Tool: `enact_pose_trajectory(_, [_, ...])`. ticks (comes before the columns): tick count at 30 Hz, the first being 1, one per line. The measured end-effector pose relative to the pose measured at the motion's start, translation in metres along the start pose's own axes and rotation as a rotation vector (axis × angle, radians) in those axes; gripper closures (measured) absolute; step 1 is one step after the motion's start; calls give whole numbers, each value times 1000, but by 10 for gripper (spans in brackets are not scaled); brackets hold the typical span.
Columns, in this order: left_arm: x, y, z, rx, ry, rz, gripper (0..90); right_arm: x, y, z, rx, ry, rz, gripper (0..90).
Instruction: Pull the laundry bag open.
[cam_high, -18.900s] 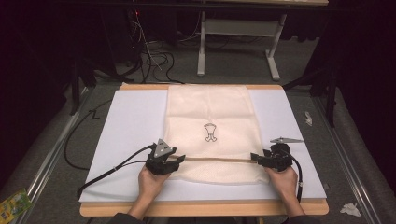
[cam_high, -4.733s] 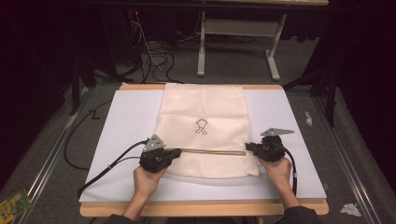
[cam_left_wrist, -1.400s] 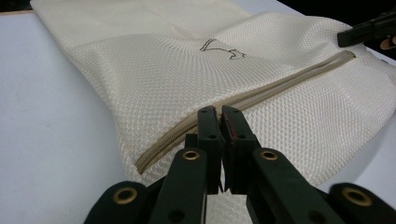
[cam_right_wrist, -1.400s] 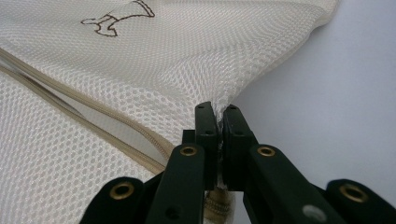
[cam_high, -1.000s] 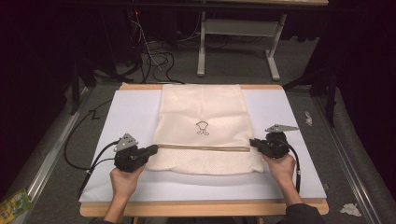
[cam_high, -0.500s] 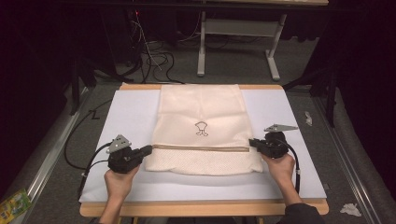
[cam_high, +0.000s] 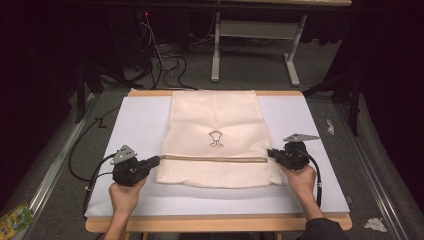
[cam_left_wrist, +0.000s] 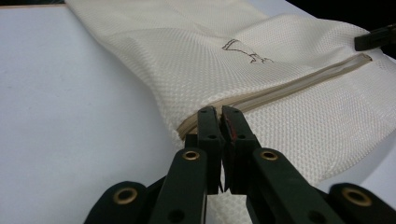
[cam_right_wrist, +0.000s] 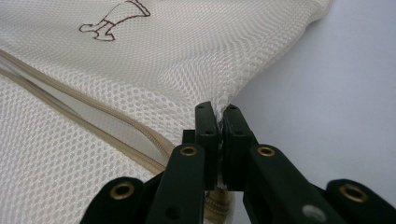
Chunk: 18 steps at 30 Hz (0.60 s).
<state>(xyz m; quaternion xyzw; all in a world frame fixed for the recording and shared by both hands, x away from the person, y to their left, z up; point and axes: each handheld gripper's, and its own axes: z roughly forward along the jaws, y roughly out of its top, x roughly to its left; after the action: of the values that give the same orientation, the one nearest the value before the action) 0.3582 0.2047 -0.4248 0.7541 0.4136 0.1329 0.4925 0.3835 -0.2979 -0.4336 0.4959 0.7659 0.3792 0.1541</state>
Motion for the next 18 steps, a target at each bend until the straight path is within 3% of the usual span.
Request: enact_pose_trajectory(18, [8,-4,3,38,24,-5,874,-3,-3,-1,2,-2,4,884])
